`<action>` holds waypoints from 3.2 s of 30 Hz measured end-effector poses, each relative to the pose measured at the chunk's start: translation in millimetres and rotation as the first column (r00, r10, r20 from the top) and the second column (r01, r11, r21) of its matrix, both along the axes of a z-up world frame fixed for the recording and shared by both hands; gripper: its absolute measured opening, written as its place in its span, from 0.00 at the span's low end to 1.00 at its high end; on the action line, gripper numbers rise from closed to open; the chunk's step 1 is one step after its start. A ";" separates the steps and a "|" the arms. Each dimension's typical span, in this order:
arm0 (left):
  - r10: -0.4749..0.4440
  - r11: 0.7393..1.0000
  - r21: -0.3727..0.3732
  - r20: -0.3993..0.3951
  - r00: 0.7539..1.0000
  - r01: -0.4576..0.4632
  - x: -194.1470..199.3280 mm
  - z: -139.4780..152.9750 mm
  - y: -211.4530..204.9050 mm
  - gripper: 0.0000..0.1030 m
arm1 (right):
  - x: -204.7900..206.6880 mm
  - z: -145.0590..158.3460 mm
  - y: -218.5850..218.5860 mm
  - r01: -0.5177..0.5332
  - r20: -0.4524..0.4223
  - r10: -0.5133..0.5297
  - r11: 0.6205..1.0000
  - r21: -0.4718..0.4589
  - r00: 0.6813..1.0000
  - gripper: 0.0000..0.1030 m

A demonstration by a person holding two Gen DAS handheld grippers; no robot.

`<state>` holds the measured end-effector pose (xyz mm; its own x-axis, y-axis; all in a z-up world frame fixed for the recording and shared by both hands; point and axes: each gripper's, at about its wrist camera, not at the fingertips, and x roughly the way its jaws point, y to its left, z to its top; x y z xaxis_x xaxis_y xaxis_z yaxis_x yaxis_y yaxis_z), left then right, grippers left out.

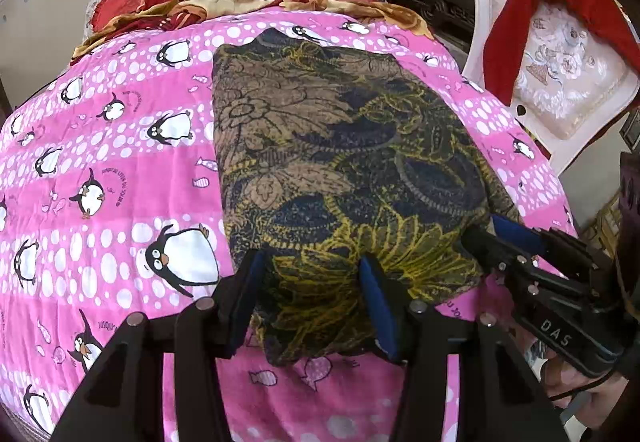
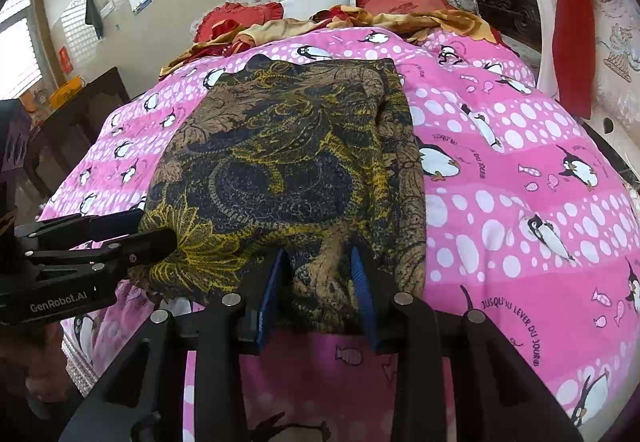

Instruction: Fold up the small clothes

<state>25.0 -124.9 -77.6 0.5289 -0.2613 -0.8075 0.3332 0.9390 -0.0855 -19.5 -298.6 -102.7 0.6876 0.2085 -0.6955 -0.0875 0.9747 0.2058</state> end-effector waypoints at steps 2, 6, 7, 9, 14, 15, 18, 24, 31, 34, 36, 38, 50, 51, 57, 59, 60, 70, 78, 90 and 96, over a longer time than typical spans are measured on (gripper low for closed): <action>0.000 1.000 -0.002 -0.004 1.000 0.000 0.4 -0.3 0.0 0.50 | -0.2 -0.4 0.4 0.001 0.001 -0.001 1.000 0.001 1.000 0.36; -0.004 1.000 -0.023 -0.007 1.000 0.004 1.0 4.1 3.5 0.50 | 2.9 3.9 -0.4 0.007 -0.045 -0.006 1.000 0.017 0.999 0.36; -0.009 0.999 -0.042 -0.009 1.000 0.009 1.6 7.9 6.3 0.49 | 6.3 10.8 -1.2 0.006 -0.078 -0.004 1.000 0.024 0.997 0.36; -0.015 0.993 -0.113 -0.006 1.000 0.014 10.5 25.9 19.9 0.46 | 13.3 33.2 -3.7 0.010 -0.076 -0.009 1.000 0.010 0.997 0.36; 0.058 0.994 -0.097 0.090 0.994 -0.049 68.2 65.6 28.9 0.46 | 49.9 82.5 0.0 0.102 0.021 -0.101 0.995 -0.021 0.995 0.36; 0.071 0.993 -0.100 0.069 0.995 -0.064 88.3 66.2 24.8 0.46 | 62.0 80.4 3.8 0.113 -0.004 -0.113 0.993 -0.032 0.994 0.36; 0.077 0.993 -0.092 0.039 0.996 -0.073 137.5 56.6 2.5 0.37 | 101.9 64.7 14.6 0.133 -0.081 -0.135 0.991 -0.036 0.988 0.36; 0.097 0.995 -0.011 -0.004 0.995 -0.097 179.8 14.2 -29.3 0.38 | 138.0 25.7 6.4 0.161 -0.161 -0.158 0.987 0.006 0.974 0.35; 0.076 0.997 -0.003 0.039 0.996 -0.076 173.7 -13.3 -35.9 0.53 | 111.1 -7.2 -3.5 0.134 0.014 -0.136 0.987 0.091 0.991 0.35; 0.068 0.998 0.015 0.027 0.997 -0.068 176.2 -13.5 -41.0 0.57 | 112.8 -7.5 -4.9 0.131 0.016 -0.133 0.987 0.093 0.991 0.35; 0.050 0.999 -0.003 0.000 0.999 -0.050 181.6 -5.2 -41.1 0.56 | 111.9 -7.3 -7.3 0.125 0.019 -0.128 0.986 0.106 0.992 0.35; 0.015 0.997 -0.071 0.008 1.000 -0.015 181.6 20.6 -25.5 0.56 | 109.4 -6.6 -8.0 0.122 0.026 -0.125 0.986 0.111 0.992 0.35; -0.064 0.970 -0.243 -0.113 0.991 0.035 117.6 -3.6 63.2 0.83 | 71.0 49.7 -36.0 0.087 0.103 -0.098 0.991 0.103 0.990 0.70; -0.077 0.963 -0.267 -0.139 0.987 0.037 115.4 -10.2 61.5 0.83 | 67.7 49.3 -46.6 0.082 0.089 -0.093 0.989 0.127 0.992 0.74; -0.159 0.903 -0.423 -0.156 0.975 0.079 105.1 -25.3 45.7 0.88 | 71.1 13.9 -93.6 0.036 -0.049 -0.022 0.948 0.317 0.999 0.75; -0.161 0.884 -0.462 -0.170 0.972 0.066 109.9 -26.8 48.4 0.88 | 79.7 1.2 -96.3 0.002 -0.055 0.022 0.915 0.404 0.998 0.75; -0.162 0.874 -0.482 -0.178 0.970 0.058 111.6 -27.5 51.6 0.88 | 82.8 -3.1 -97.1 -0.013 -0.055 0.042 0.898 0.439 0.998 0.75; -0.182 0.929 -0.353 -0.168 0.969 0.114 110.8 -18.2 29.9 0.90 | 133.0 -31.1 -89.8 -0.096 -0.096 0.201 0.768 0.633 0.975 0.74; -0.179 0.901 -0.427 -0.194 0.964 0.081 120.6 -23.2 34.1 0.90 | 145.1 -39.5 -94.3 -0.086 -0.096 0.194 0.755 0.650 0.976 0.56; -0.164 0.896 -0.439 -0.186 0.969 0.067 120.5 -22.9 42.5 0.79 | 150.7 -33.0 -80.2 -0.153 -0.051 0.241 0.752 0.641 0.969 0.53; -0.125 0.914 -0.403 -0.188 0.974 0.039 118.9 -22.6 51.5 0.52 | 153.1 -34.3 -72.4 -0.119 -0.083 0.200 0.816 0.566 0.976 0.41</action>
